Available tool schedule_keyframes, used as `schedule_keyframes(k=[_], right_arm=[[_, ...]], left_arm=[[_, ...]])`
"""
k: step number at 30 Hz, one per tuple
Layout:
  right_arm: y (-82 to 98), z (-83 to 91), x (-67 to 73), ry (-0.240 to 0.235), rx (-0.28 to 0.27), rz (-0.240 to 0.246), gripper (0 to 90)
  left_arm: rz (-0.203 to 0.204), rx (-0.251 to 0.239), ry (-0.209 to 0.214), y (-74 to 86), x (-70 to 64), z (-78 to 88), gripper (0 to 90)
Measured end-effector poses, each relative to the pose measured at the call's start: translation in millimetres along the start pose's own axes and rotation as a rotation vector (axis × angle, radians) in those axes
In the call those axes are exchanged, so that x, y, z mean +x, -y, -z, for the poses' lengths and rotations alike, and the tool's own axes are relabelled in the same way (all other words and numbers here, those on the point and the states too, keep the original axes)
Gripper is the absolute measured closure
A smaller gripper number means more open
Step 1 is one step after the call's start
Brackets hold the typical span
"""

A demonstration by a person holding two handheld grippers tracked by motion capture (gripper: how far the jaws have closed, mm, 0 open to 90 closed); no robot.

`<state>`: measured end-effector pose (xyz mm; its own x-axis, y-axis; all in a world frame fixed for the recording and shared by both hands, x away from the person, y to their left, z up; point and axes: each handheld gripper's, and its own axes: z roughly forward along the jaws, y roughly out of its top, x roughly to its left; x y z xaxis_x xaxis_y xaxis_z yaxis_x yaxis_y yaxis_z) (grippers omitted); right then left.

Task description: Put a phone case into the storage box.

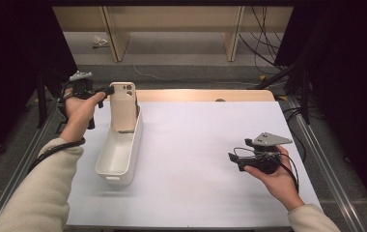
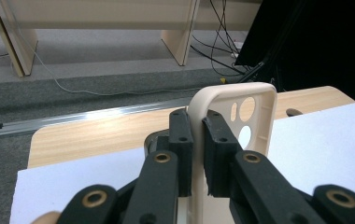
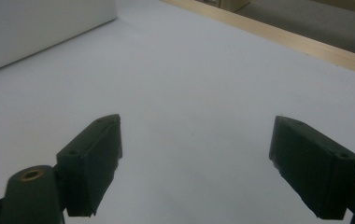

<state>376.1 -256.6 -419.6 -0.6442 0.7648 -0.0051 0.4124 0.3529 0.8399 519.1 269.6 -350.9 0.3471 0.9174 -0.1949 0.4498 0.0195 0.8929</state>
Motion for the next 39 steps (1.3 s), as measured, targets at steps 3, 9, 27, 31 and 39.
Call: schedule_keyframes(k=[3,9,27,31,39], right_arm=[[0.2,-0.3,0.1,0.0,0.0,0.0,18.0],[0.1,-0.1,0.0,0.0,0.001,0.0,18.1],[0.1,-0.2,0.2,-0.001,0.0,0.001,18.1],[0.1,-0.4,0.1,-0.002,0.0,0.001,18.1],[0.1,-0.4,0.1,-0.002,0.001,0.002,18.2]], left_arm=[[0.003,0.001,0.0,1.2,0.1,-1.3,82.8],[0.002,0.008,-0.002,4.0,0.4,-3.9,82.8],[0.007,0.022,-0.015,11.5,3.9,-9.3,82.8],[0.008,0.025,-0.018,12.7,4.7,-9.9,82.8],[0.007,0.031,-0.018,15.7,4.8,-12.2,82.8]])
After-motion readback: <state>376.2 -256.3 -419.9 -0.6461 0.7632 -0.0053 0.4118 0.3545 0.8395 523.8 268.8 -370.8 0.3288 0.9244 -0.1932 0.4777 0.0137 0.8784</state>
